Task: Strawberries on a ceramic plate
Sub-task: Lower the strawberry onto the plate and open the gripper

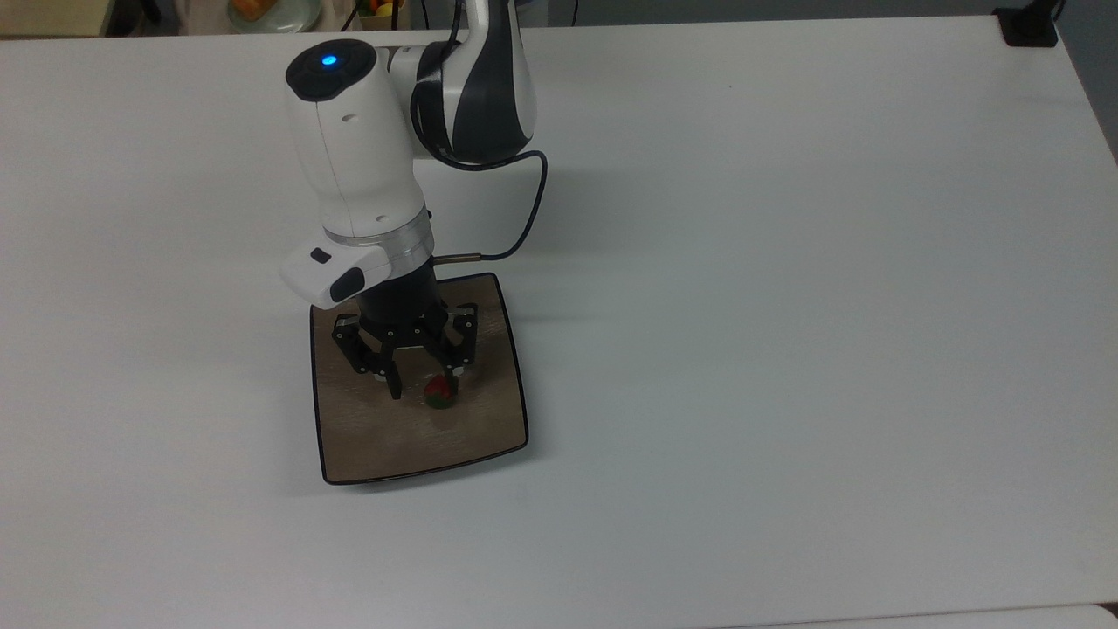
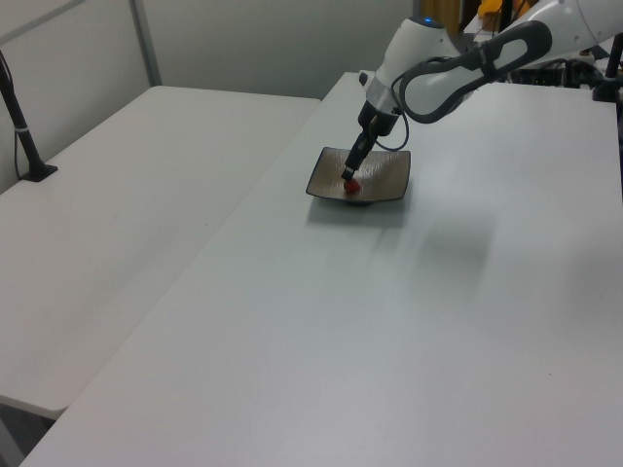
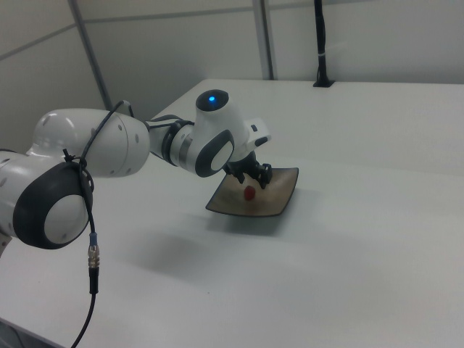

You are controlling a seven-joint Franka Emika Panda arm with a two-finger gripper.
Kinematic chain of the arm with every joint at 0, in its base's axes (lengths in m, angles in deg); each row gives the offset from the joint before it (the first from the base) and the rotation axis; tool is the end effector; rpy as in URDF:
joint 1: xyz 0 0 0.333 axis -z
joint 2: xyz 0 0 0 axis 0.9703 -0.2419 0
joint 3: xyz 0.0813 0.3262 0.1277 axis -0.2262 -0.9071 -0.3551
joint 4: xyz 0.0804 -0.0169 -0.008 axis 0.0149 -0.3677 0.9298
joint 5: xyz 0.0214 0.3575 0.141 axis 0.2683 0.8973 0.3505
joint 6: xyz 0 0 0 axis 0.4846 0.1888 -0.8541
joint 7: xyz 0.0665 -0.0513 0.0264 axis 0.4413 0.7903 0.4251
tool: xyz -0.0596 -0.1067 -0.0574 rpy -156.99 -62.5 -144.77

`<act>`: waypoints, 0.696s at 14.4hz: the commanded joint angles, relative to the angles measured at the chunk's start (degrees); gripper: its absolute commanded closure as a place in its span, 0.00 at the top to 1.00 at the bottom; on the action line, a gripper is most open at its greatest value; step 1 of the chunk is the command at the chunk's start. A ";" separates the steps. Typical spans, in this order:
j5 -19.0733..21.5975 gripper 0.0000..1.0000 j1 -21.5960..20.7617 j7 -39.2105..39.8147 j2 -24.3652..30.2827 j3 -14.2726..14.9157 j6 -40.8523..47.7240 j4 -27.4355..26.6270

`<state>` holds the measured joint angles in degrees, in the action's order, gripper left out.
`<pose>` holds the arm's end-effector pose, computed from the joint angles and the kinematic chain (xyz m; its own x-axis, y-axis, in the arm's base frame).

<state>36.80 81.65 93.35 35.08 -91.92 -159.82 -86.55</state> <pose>0.7654 0.0091 0.3641 0.8998 0.0918 0.4265 0.1378 -0.9873 -0.0784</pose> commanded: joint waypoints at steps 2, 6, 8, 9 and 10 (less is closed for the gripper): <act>1.05 1.00 -0.38 0.69 2.91 0.12 1.03 -1.48; 0.35 1.00 0.15 -2.65 11.60 0.73 17.97 -2.36; 0.35 1.00 0.32 -3.52 17.83 2.22 30.00 -2.45; 0.35 1.00 -0.03 -3.61 19.95 3.10 35.01 -2.45; 0.26 1.00 -0.20 -3.62 22.06 3.80 39.67 -2.28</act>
<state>36.80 82.02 90.89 48.63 -90.53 -132.29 -86.09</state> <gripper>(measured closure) 0.000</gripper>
